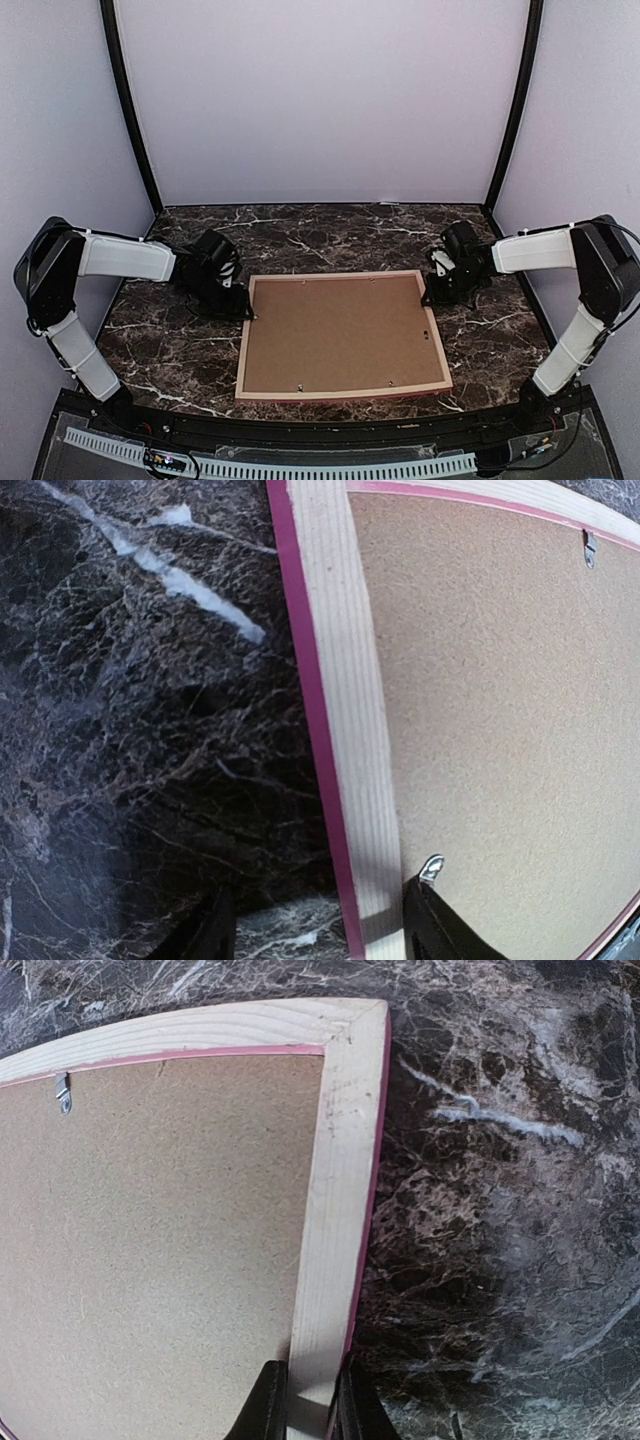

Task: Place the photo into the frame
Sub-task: Press the fastener onto the backboard, then hold the photo frame at the center of the board, then press the fastener onto the backboard.

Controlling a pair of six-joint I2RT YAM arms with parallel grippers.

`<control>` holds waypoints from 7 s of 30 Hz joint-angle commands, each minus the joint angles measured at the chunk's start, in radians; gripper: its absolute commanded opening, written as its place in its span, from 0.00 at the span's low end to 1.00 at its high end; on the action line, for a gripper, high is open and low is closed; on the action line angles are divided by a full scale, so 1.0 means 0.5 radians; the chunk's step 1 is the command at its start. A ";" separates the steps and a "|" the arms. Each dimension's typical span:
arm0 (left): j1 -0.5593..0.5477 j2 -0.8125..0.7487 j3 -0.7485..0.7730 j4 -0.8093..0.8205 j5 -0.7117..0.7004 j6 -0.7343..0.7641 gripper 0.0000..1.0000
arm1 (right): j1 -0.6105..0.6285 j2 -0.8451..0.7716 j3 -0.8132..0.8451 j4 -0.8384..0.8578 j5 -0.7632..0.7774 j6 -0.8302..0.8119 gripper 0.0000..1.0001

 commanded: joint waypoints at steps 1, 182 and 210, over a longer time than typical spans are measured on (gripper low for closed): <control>-0.021 0.049 -0.010 -0.139 -0.040 0.068 0.59 | 0.005 0.038 -0.025 -0.046 -0.038 -0.094 0.14; -0.207 -0.110 -0.191 0.006 -0.073 -0.212 0.31 | 0.276 -0.394 -0.407 -0.202 -0.003 0.284 0.18; -0.203 -0.362 0.006 -0.094 -0.382 0.000 0.88 | 0.414 -0.850 -0.703 -0.234 0.041 0.678 0.50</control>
